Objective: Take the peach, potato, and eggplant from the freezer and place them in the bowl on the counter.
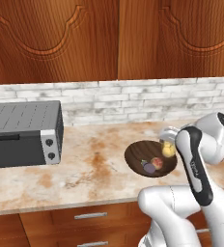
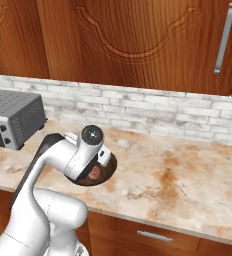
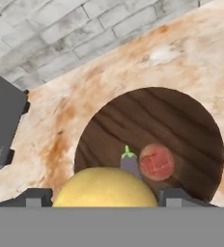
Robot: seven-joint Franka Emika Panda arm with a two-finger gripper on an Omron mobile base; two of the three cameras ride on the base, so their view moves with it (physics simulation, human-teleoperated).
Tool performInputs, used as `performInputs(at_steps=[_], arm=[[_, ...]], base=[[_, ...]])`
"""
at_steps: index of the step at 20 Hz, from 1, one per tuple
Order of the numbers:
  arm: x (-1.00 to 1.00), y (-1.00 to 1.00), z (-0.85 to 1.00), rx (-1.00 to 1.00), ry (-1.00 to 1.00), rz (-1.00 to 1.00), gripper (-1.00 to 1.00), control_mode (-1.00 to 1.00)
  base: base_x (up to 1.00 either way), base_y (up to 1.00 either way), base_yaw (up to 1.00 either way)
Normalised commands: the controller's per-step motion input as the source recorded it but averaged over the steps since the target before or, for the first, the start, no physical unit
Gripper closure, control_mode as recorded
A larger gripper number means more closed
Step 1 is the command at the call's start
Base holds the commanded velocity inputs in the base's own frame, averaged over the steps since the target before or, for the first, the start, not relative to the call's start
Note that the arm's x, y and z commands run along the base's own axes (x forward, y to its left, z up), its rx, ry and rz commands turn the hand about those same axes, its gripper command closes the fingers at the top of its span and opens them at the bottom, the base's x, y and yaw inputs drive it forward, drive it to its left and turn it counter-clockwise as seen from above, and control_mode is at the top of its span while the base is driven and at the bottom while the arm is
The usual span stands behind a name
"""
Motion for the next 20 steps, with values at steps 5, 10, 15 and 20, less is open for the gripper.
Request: performInputs(at_steps=[5,10,15,20], arm=[[0.44,0.05,-0.4,0.0,0.04,0.0,1.0,-1.0],[0.46,0.0,-0.47,0.0,0.12,0.0,1.0,-1.0],[0.27,0.04,-0.37,0.0,0.03,0.0,1.0,-1.0],[0.26,0.16,-0.36,0.0,0.02,0.0,1.0,-1.0]], base=[[0.0,0.0,0.0],[0.0,0.0,0.0],[0.0,0.0,0.0],[0.0,0.0,0.0]])
